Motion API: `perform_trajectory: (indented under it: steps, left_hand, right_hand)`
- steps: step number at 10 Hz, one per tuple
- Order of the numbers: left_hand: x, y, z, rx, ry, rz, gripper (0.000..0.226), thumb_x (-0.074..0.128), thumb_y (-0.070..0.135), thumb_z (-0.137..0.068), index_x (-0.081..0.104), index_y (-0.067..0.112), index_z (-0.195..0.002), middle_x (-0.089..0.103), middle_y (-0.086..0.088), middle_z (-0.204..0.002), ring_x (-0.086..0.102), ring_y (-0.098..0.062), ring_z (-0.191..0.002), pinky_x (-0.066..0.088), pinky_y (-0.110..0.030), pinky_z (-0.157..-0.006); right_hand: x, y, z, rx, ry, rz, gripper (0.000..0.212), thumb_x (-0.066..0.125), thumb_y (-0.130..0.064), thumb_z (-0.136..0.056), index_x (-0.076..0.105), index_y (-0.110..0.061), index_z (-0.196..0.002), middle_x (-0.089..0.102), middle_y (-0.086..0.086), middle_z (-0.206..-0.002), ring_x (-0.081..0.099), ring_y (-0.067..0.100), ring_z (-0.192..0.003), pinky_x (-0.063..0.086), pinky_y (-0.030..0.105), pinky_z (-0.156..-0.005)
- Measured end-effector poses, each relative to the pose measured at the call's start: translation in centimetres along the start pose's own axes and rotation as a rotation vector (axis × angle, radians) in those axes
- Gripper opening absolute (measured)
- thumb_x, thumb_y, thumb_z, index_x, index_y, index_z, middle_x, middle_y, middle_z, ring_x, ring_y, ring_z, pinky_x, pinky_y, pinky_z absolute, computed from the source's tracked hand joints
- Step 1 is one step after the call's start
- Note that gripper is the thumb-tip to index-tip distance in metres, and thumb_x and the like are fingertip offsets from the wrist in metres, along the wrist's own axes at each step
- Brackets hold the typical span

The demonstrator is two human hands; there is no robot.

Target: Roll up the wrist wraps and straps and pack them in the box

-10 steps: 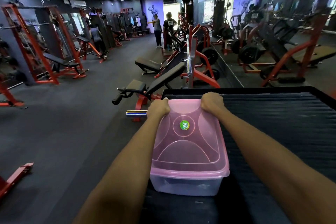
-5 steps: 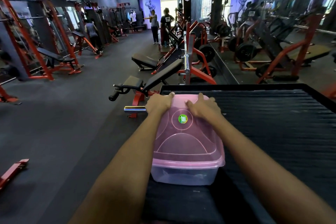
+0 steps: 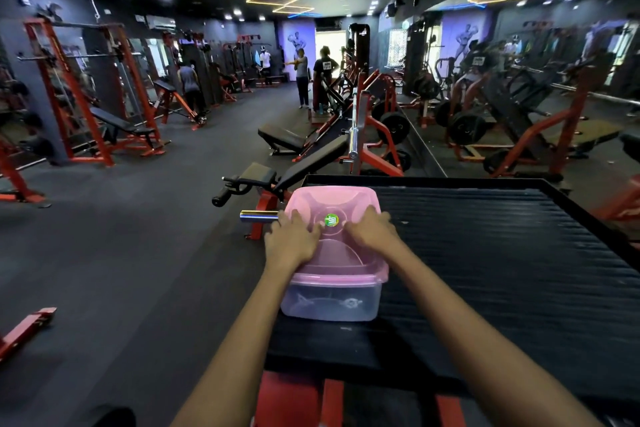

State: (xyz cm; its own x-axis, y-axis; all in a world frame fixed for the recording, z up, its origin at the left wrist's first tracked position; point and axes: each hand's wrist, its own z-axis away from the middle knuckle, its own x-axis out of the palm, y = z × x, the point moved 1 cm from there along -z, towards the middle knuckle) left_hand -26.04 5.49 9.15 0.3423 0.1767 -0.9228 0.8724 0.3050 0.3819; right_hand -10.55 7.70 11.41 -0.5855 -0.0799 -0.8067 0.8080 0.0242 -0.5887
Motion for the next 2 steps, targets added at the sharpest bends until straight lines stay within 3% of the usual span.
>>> perform_trajectory:
  steps: [1, 2]
  left_hand:
    - [-0.3, 0.3, 1.4, 0.031, 0.117, -0.009, 0.058, 0.036, 0.051, -0.094, 0.039, 0.008, -0.133, 0.038, -0.020, -0.139, 0.041, -0.038, -0.125, 0.035, -0.048, -0.101]
    - [-1.5, 0.4, 1.5, 0.187, 0.246, 0.211, 0.037, 0.050, 0.029, -0.091, 0.055, 0.009, -0.121, 0.052, -0.016, -0.126, 0.048, -0.035, -0.120, 0.038, -0.048, -0.102]
  right_hand:
    - [0.2, 0.0, 1.6, -0.030, 0.082, -0.030, 0.063, 0.044, -0.045, -0.094, 0.029, -0.006, -0.142, 0.031, 0.023, -0.143, 0.044, 0.040, -0.124, 0.044, 0.039, -0.094]
    - [-0.8, 0.4, 2.3, -0.063, -0.003, -0.163, 0.059, 0.048, -0.039, -0.093, 0.035, -0.005, -0.139, 0.034, 0.022, -0.143, 0.045, 0.039, -0.124, 0.042, 0.036, -0.095]
